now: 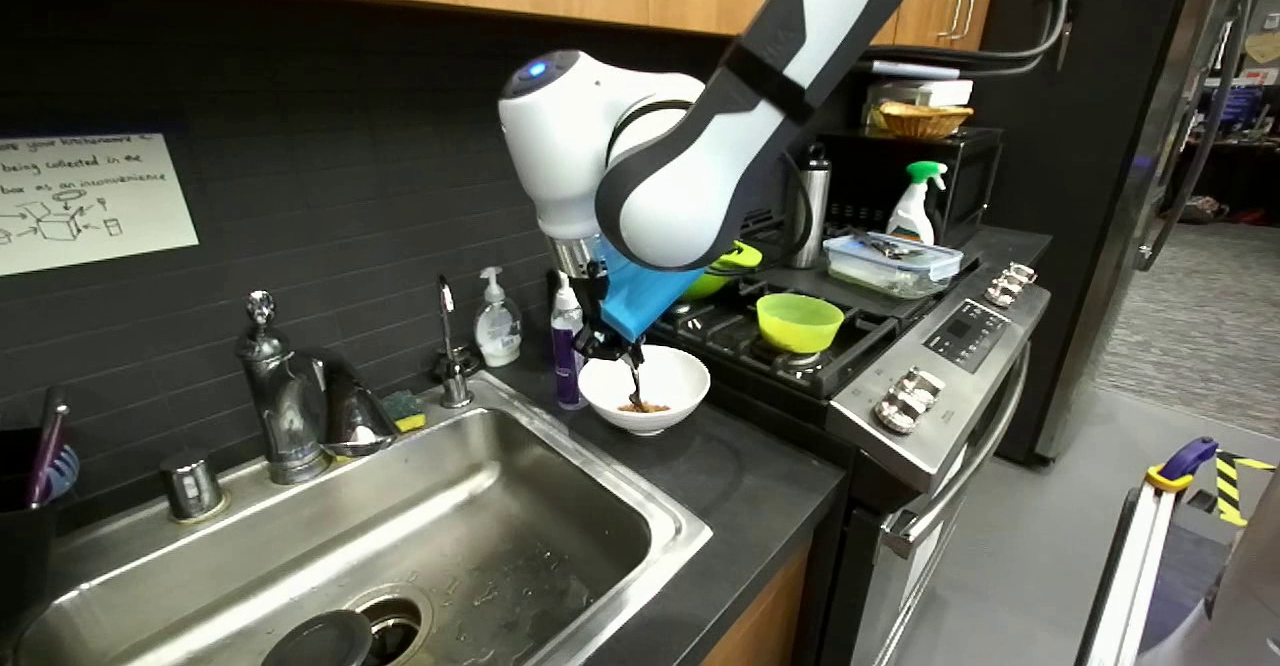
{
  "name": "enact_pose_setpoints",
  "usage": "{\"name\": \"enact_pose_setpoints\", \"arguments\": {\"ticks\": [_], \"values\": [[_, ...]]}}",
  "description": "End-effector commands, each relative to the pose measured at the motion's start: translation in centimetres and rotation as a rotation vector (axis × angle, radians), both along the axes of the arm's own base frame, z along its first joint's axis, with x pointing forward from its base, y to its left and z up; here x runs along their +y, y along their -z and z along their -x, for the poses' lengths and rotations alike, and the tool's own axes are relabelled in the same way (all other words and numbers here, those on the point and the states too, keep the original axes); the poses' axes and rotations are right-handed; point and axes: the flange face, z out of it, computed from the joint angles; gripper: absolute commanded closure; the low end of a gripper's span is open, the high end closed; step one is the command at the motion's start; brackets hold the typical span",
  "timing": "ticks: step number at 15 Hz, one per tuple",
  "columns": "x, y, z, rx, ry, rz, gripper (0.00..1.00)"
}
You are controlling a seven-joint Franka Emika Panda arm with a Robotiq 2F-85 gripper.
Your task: Use the spoon to stir in the white bowl
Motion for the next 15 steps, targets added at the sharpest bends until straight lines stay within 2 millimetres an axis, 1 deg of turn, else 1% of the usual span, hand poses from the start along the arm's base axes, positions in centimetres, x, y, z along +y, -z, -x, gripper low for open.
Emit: {"name": "enact_pose_setpoints", "arguments": {"ticks": [1, 5, 9, 13, 15], "values": [[-0.7, 0.1, 0.4, 0.003, 0.001, 0.002, 0.99], [-0.2, 0.5, 1.0, 0.015, -0.007, -0.002, 0.99], [0.9, 0.8, 1.5, 0.025, -0.028, -0.010, 0.99], [2.3, 0.7, 0.9, 0.019, -0.050, -0.019, 0.99], [2.6, 0.4, 0.4, 0.010, -0.054, -0.018, 0.99]]}}
